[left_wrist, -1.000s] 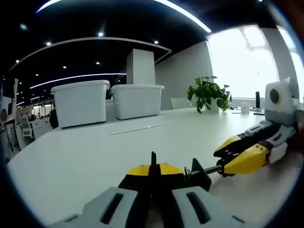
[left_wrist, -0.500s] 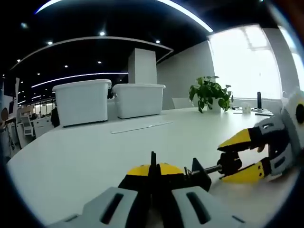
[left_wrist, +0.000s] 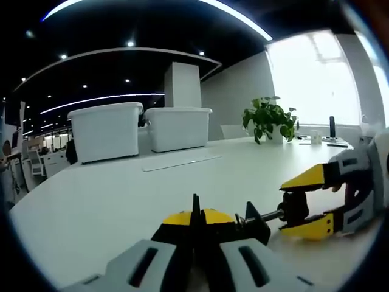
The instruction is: Clamp the fixed fixture on the desktop, loosen the retaining clip, secure it to the edge of the desk, and tighten the retaining clip.
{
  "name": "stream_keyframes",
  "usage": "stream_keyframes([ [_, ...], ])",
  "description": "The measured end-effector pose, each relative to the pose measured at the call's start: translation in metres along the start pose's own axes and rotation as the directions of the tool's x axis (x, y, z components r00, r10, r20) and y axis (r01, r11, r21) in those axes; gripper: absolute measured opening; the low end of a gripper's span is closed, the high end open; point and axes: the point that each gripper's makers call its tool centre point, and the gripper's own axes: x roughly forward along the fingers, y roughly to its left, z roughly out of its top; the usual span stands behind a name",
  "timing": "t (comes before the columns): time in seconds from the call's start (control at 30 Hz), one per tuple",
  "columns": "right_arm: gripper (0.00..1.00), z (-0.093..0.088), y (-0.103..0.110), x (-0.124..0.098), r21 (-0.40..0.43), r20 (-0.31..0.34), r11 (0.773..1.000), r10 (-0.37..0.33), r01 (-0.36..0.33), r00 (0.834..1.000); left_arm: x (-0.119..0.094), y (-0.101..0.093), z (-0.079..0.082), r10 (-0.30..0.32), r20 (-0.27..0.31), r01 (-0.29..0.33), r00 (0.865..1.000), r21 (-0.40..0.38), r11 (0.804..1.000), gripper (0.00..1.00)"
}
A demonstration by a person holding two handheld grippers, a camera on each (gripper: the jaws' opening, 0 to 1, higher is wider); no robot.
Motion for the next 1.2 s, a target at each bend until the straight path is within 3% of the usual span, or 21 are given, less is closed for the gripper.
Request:
stream_keyframes([
  [0.1, 0.2, 0.001, 0.0, 0.0, 0.015, 0.001, 1.0, 0.017, -0.017, 1.0, -0.001, 0.0, 0.0, -0.003, 0.0, 0.003, 1.0, -0.004, 1.0, 0.04],
  [0.2, 0.25, -0.005, -0.002, 0.0, 0.171, -0.041, 0.984, 0.053, -0.046, 0.998, -0.002, 0.0, 0.0, -0.002, 0.0, 0.002, 1.0, 0.0, 1.0, 0.04],
  [0.23, 0.3, -0.006, -0.004, -0.001, 0.304, -0.047, 0.952, 0.06, -0.043, 0.997, -0.002, 0.0, 0.0, -0.001, 0.0, 0.001, 1.0, 0.004, 1.0, 0.04],
  [0.27, 0.32, -0.003, -0.008, -0.003, 0.422, -0.028, 0.905, 0.068, -0.05, 0.997, -0.002, 0.0, 0.0, 0.0, 0.0, 0.0, 1.0, 0.006, 1.0, 0.04],
  [0.37, 0.36, -0.007, -0.03, -0.006, 0.734, 0.017, 0.678, 0.052, -0.047, 0.999, -0.002, 0.0, 0.0, -0.001, 0.0, 0.001, 1.0, 0.007, 1.0, 0.04],
  [0.47, 0.37, -0.027, -0.039, -0.008, 0.922, 0.032, 0.383, 0.076, -0.058, 0.997, -0.002, 0.0, 0.001, -0.003, 0.0, 0.003, 1.0, 0.006, 1.0, 0.04],
  [0.5, 0.37, -0.032, -0.038, -0.007, 0.944, 0.048, 0.321, 0.093, -0.075, 0.994, -0.002, 0.0, 0.001, -0.003, 0.0, 0.003, 1.0, 0.007, 1.0, 0.04],
  [0.57, 0.35, -0.041, -0.036, -0.004, 0.961, 0.056, 0.262, 0.113, -0.084, 0.992, -0.002, 0.0, 0.001, -0.003, 0.0, 0.003, 1.0, 0.007, 1.0, 0.04],
  [0.6, 0.34, -0.045, -0.035, -0.002, 0.961, 0.05, 0.266, 0.112, -0.078, 0.992, -0.002, 0.0, 0.001, -0.003, 0.0, 0.003, 1.0, 0.007, 1.0, 0.04],
  [0.67, 0.3, -0.049, -0.029, 0.002, 0.967, 0.04, 0.244, 0.13, -0.072, 0.991, -0.002, 0.0, 0.001, -0.004, 0.0, 0.004, 1.0, 0.006, 1.0, 0.04],
  [0.73, 0.25, -0.043, -0.023, 0.005, 0.99, 0.075, 0.104, 0.147, -0.091, 0.986, -0.002, 0.0, 0.001, -0.003, 0.0, 0.003, 1.0, 0.004, 1.0, 0.04],
  [0.8, 0.2, -0.043, -0.019, 0.006, 0.996, 0.087, -0.003, 0.172, -0.088, 0.981, 0.001, 0.002, 0.0, -0.004, 0.0, 0.004, 1.0, 0.002, 1.0, 0.04],
  [0.83, 0.17, -0.041, -0.017, 0.006, 0.995, 0.099, -0.045, 0.182, -0.092, 0.978, 0.001, 0.002, 0.0, -0.005, 0.0, 0.005, 1.0, 0.001, 1.0, 0.04],
  [0.87, 0.17, -0.042, -0.017, 0.006, 0.994, 0.1, -0.063, 0.182, -0.09, 0.978, 0.002, 0.002, 0.0, -0.007, 0.0, 0.007, 1.0, 0.002, 1.0, 0.04],
  [0.9, 0.17, -0.043, -0.017, 0.006, 0.995, 0.102, -0.041, 0.177, -0.096, 0.979, 0.002, 0.002, 0.0, -0.007, 0.0, 0.007, 1.0, 0.002, 1.0, 0.04],
  [0.97, 0.16, -0.042, -0.016, 0.005, 0.994, 0.104, -0.053, 0.178, -0.096, 0.978, 0.002, 0.001, 0.0, -0.007, 0.002, 0.007, 1.0, 0.005, 1.0, 0.04],
  [1.0, 0.16, -0.04, -0.016, 0.005, 0.995, 0.098, -0.029, 0.174, -0.094, 0.98, 0.002, 0.001, 0.0, -0.006, 0.001, 0.006, 1.0, 0.007, 1.0, 0.04],
  [1.07, 0.15, -0.038, -0.018, 0.005, 0.993, 0.087, 0.067, 0.155, -0.098, 0.984, 0.002, 0.001, 0.0, -0.003, 0.0, 0.003, 1.0, 0.007, 1.0, 0.04],
  [1.1, 0.15, -0.037, -0.019, 0.004, 0.99, 0.08, 0.101, 0.145, -0.096, 0.986, 0.003, 0.002, 0.0, -0.003, 0.001, 0.003, 1.0, 0.005, 1.0, 0.04],
  [1.17, 0.14, -0.028, -0.02, 0.001, 0.944, 0.064, 0.316, 0.109, -0.095, 0.992, 0.003, 0.002, 0.0, -0.002, 0.0, 0.002, 1.0, 0.002, 1.0, 0.04],
  [1.2, 0.14, -0.023, -0.02, 0.0, 0.887, 0.064, 0.451, 0.098, -0.102, 0.993, 0.003, 0.001, 0.0, -0.002, 0.0, 0.002, 1.0, 0.001, 1.0, 0.04],
])
